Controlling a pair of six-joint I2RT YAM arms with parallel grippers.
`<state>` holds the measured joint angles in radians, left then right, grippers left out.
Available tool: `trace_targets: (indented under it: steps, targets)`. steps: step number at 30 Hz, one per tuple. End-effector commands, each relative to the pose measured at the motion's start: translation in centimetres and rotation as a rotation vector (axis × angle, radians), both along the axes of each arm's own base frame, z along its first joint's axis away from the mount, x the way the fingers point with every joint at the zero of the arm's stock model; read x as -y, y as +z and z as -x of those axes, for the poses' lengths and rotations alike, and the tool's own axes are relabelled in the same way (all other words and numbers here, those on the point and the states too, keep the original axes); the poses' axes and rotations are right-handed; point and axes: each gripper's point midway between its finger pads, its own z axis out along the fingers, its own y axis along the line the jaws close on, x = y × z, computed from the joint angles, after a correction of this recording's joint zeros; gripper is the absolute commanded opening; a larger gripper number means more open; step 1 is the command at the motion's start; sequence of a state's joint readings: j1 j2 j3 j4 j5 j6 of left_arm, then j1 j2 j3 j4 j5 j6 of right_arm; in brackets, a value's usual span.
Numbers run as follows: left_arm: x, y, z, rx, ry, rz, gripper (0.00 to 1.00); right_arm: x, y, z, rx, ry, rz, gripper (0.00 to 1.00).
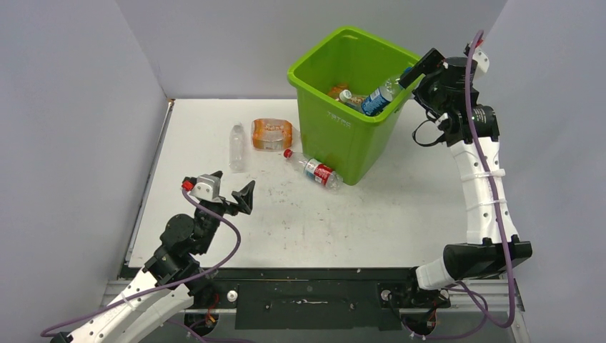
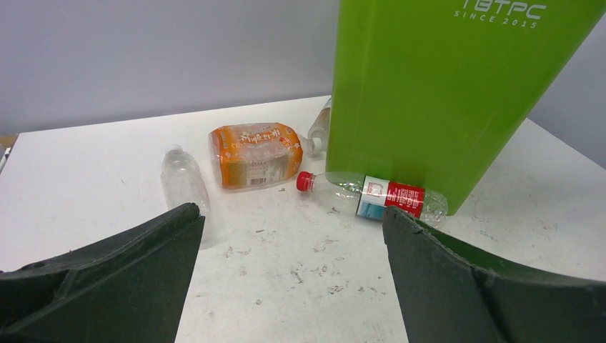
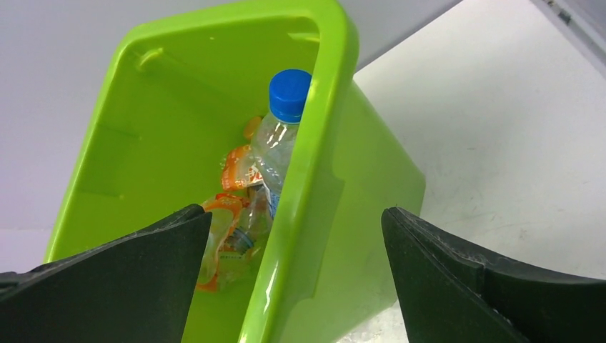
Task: Put the plastic bottles in the bin
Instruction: Move the trash bin to the corner of the board.
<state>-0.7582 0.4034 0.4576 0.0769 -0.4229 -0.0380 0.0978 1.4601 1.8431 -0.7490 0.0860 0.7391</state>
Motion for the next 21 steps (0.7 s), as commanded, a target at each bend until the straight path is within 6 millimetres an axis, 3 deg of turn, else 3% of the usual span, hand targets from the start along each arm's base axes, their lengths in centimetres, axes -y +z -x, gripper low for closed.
trace_targets:
  steps: [1,12,17,21]
  targets:
    - [-0.4,2.3,0.2,0.045,0.009,0.023,0.96,-1.0,-0.2,-1.2,0.016,0.037,-0.046,0.92]
    - [-0.5,2.4,0.2,0.049,0.012,0.024,0.96,-2.2,-3.0,-2.2,-0.043,0.08,-0.08,0.7]
    - [-0.4,2.3,0.3,0.048,0.011,0.02,0.96,-2.3,-3.5,-2.3,-0.051,0.082,-0.085,0.51]
    - [-0.5,2.4,0.3,0.051,0.012,0.022,0.96,-2.0,-2.6,-2.3,-0.028,0.068,-0.082,0.34]
